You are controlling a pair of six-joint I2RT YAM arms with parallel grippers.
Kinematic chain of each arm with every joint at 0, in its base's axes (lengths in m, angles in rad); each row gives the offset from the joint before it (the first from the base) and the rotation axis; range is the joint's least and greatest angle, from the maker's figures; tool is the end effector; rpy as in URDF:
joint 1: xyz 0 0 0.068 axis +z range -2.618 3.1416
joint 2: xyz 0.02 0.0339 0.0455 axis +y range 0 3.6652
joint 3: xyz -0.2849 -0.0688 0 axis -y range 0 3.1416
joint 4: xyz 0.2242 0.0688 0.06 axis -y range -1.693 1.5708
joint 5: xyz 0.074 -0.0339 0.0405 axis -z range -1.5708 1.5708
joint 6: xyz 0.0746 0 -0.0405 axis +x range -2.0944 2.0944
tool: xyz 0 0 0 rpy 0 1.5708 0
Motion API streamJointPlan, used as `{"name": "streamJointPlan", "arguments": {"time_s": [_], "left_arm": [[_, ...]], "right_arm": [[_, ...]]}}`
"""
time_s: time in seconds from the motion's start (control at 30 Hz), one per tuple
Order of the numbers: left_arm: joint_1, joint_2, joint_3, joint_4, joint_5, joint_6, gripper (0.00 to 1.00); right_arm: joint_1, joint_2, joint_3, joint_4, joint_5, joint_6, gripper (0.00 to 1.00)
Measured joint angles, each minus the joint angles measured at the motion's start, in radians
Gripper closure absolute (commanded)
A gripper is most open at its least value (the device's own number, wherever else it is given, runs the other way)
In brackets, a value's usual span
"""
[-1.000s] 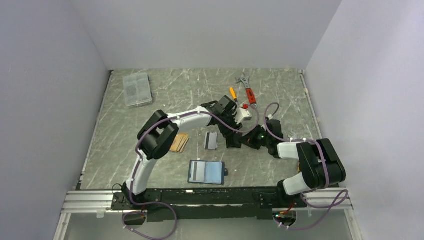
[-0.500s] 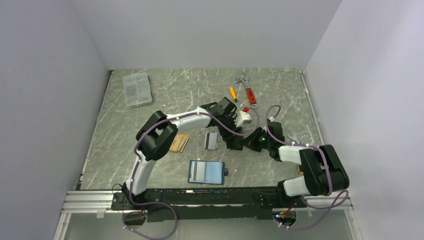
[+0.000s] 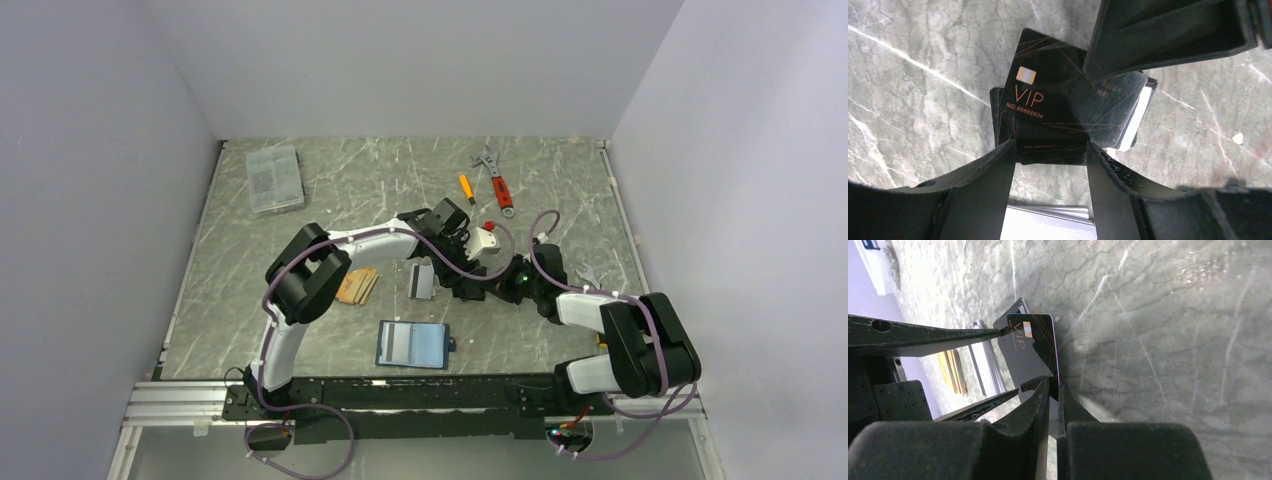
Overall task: Put the credit cards into the card holder
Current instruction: Pick up the credit card from the center of the board.
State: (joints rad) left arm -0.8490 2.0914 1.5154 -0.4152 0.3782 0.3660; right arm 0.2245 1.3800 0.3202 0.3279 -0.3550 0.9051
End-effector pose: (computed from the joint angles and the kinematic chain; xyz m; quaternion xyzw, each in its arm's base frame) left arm 0.2839 -0.3642 0.1689 0.5814 0.7422 -0.2420 0.2294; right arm 0.2234 0.0776 0.1308 0.2323 0.8714 0.3508 0.2523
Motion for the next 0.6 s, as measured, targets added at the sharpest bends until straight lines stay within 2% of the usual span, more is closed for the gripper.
{"name": "streamJointPlan", "arguments": {"time_s": [0.3,0.47,0.6], "left_arm": [[-0.008,0.0,-0.004,0.01,-0.048,0.014,0.43],[-0.006,0.0,-0.001,0.007,-0.051,0.01,0.45],[0.002,0.0,0.0,0.006,-0.052,0.01,0.46]], "right_arm": [[0.0,-0.067,-0.015,-0.058,0.058,-0.005,0.86],[0.0,-0.071,-0.035,-0.038,0.051,0.001,0.63],[0.0,-0.071,-0.03,-0.022,0.036,0.004,0.58]]}}
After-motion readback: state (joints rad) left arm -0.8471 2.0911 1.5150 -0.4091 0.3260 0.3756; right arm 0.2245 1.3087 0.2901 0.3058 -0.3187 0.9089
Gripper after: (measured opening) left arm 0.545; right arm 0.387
